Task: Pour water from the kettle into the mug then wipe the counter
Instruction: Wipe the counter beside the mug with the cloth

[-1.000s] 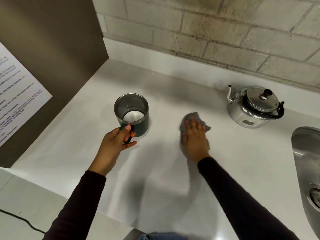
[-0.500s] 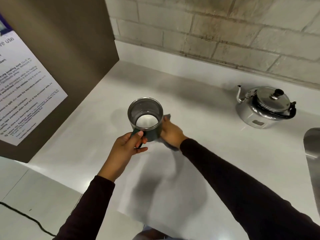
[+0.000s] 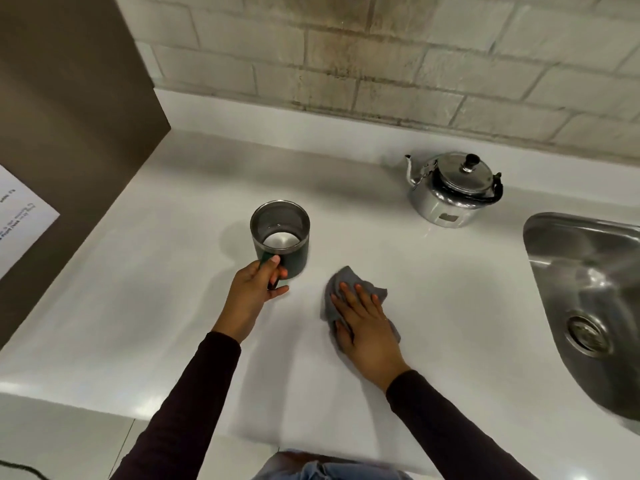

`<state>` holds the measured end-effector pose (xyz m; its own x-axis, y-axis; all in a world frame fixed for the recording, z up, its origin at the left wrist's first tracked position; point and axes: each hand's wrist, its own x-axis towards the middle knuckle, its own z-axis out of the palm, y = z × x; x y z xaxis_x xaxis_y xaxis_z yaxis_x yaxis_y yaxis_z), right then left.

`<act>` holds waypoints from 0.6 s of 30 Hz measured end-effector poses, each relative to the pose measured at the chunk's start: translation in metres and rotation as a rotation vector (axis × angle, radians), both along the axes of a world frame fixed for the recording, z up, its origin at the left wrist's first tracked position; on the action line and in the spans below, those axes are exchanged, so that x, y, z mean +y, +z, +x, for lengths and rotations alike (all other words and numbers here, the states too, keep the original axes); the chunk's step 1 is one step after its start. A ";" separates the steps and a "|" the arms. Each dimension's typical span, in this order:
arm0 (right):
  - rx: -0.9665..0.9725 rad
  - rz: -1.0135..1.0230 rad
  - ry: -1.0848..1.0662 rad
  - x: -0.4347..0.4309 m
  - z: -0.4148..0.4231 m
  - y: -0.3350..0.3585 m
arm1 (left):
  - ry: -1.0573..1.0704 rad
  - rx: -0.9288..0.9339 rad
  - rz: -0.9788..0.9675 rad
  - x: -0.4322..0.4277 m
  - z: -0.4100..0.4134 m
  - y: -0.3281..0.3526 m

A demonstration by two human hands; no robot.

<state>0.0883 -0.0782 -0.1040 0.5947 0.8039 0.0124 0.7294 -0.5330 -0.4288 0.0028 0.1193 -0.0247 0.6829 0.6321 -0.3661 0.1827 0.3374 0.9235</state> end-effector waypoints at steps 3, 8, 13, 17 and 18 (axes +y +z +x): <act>-0.001 -0.004 -0.056 0.002 -0.004 0.001 | -0.017 0.017 -0.016 -0.001 0.007 -0.007; -0.005 -0.006 -0.050 0.002 -0.005 0.005 | -0.046 0.019 -0.028 -0.002 0.011 -0.014; 0.051 0.062 -0.080 0.002 -0.005 0.008 | -0.147 0.067 0.066 0.001 0.006 -0.011; -0.096 0.109 -0.132 0.000 -0.007 0.011 | 0.144 0.137 0.408 -0.011 -0.010 -0.015; -0.123 0.101 -0.143 -0.001 -0.006 0.011 | 0.211 0.110 0.487 -0.016 -0.015 -0.014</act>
